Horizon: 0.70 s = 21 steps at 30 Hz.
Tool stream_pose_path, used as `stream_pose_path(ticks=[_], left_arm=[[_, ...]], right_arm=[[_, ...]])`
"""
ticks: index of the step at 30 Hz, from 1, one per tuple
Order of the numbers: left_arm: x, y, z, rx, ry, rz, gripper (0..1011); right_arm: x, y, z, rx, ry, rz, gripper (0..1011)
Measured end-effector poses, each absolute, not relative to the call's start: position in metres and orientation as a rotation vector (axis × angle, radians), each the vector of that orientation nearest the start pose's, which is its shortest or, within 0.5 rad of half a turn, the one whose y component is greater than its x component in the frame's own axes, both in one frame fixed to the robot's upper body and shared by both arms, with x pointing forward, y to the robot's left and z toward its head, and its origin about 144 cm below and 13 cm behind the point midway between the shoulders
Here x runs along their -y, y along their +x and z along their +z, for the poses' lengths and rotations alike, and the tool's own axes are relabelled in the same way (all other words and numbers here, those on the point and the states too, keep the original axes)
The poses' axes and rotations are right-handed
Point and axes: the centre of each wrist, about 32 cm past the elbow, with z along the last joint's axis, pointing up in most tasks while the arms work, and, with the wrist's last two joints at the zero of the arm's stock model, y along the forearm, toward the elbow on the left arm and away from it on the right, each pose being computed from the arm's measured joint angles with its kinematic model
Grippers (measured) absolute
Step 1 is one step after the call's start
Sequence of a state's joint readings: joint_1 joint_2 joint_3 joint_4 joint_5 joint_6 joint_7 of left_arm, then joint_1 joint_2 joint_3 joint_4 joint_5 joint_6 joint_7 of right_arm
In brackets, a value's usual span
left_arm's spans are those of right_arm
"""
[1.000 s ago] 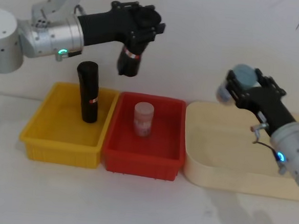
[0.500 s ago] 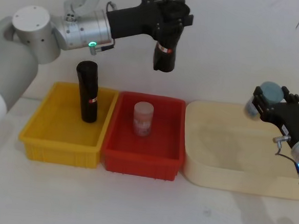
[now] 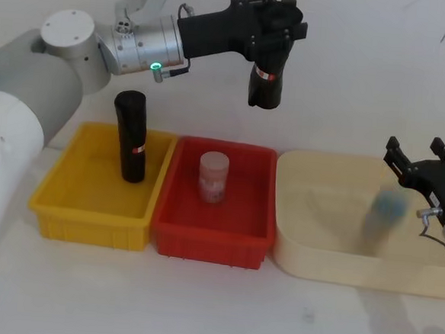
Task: Pick up the garbage bag with the one hand and transfer it to the other hand.
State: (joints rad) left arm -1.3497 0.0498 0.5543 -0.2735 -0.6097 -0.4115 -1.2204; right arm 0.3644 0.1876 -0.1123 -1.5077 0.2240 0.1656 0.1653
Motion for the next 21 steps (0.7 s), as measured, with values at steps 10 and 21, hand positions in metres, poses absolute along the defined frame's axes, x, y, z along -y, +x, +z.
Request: stream_pose_path(ticks=[10, 21], left_arm=[[-0.207, 0.734, 1.386, 0.404, -0.156, 0.248, 533], [-0.205, 0.735, 1.386, 0.405, -0.157, 0.241, 533]], right_arm=[[0.252, 0.550, 1.255, 0.089, 0.088, -1.301, 1001], [0.240, 0.547, 1.259, 0.119, 0.166, -1.205, 1001]])
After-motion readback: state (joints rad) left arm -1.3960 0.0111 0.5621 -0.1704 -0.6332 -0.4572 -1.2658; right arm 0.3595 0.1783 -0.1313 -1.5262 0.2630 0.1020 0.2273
